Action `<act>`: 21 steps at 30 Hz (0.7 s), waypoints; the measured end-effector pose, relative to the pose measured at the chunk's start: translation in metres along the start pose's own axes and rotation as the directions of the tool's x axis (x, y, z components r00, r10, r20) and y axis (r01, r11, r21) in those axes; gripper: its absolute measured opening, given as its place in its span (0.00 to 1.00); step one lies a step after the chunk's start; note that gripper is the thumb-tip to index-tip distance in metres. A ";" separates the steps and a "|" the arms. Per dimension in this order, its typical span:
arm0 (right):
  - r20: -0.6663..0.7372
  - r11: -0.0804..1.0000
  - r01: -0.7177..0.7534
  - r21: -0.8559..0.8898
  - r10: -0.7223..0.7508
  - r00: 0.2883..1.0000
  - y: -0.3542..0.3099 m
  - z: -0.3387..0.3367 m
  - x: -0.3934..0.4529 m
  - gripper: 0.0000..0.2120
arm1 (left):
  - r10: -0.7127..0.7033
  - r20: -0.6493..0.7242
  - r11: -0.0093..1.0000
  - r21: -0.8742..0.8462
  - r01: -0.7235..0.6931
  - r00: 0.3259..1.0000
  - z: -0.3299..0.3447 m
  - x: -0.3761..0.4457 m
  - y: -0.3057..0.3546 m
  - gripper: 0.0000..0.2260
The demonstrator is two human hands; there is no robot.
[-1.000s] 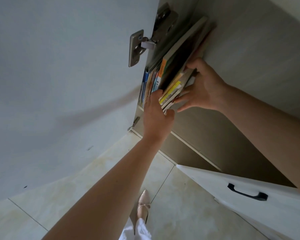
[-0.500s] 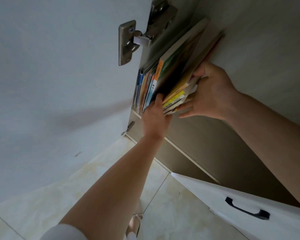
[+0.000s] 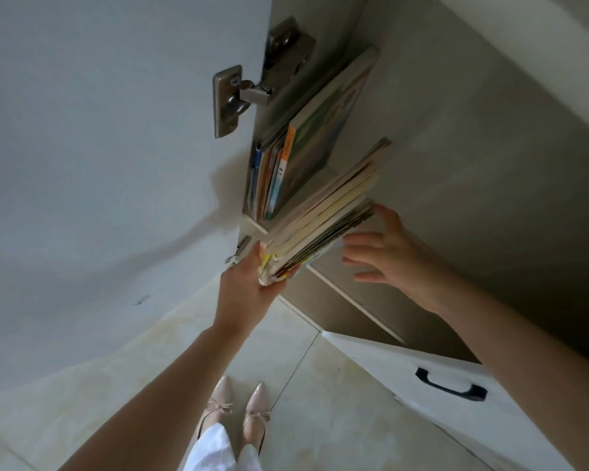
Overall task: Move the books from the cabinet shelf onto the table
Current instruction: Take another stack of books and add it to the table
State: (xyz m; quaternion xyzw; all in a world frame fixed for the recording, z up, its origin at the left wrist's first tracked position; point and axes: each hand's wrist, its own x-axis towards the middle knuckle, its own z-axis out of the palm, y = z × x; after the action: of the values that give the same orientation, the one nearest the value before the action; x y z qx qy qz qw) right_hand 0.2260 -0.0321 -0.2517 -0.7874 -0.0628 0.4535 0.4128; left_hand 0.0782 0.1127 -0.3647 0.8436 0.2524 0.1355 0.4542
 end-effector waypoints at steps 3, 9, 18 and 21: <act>-0.110 0.973 0.134 -0.189 -0.157 0.981 0.011 -0.010 0.017 0.44 | -0.034 0.012 0.999 0.035 0.033 0.999 -0.005 -0.001 -0.001 0.20; -0.021 0.960 0.186 -0.208 -0.195 0.981 0.023 -0.028 0.059 0.48 | -0.088 0.046 0.996 0.022 0.087 0.995 -0.004 -0.003 -0.006 0.19; 0.111 0.792 0.180 -0.584 -0.142 0.984 0.027 -0.036 0.080 0.32 | -0.080 0.080 0.991 -0.105 0.088 0.994 -0.006 -0.002 -0.019 0.23; 0.108 0.772 0.217 -0.598 -0.191 0.976 0.032 -0.038 0.078 0.29 | -0.093 0.077 0.984 -0.143 0.104 0.993 -0.005 -0.001 -0.021 0.22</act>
State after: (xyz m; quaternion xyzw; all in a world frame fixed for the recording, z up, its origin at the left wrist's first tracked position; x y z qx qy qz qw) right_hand 0.2917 -0.0386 -0.3171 -0.8570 -0.2979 0.3779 0.1844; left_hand 0.0684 0.1248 -0.3797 0.7985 0.2672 0.1014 0.5299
